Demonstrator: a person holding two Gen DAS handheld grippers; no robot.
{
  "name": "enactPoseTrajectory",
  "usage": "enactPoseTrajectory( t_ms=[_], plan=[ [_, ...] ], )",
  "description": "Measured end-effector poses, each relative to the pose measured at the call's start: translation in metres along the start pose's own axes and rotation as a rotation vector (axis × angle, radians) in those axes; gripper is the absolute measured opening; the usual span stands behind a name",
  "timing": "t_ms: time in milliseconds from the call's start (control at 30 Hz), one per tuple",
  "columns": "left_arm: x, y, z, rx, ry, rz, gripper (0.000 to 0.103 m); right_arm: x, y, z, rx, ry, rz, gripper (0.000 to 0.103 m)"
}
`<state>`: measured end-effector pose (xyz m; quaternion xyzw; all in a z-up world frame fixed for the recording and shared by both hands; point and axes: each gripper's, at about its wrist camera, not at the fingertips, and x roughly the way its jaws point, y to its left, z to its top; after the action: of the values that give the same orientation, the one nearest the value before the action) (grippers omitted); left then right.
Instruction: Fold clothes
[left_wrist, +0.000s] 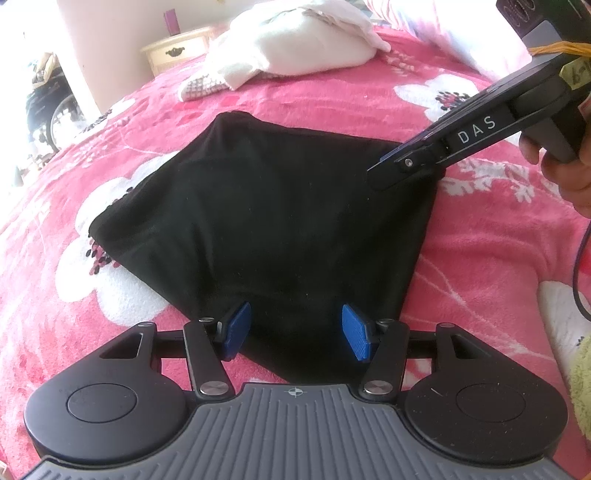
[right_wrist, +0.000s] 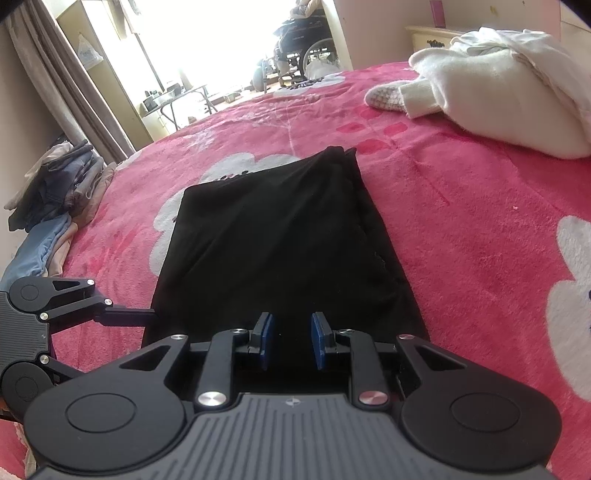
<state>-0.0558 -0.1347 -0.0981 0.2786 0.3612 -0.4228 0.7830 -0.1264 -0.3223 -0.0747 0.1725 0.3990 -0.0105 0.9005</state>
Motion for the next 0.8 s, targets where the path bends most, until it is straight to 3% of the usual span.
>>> enactPoseTrajectory(
  t_ms=[800],
  plan=[
    [0.0,0.0007,-0.0013,0.008,0.001,-0.001,0.055,0.0001,0.0039,-0.0012,-0.005,0.0,0.001,0.024]
  ],
)
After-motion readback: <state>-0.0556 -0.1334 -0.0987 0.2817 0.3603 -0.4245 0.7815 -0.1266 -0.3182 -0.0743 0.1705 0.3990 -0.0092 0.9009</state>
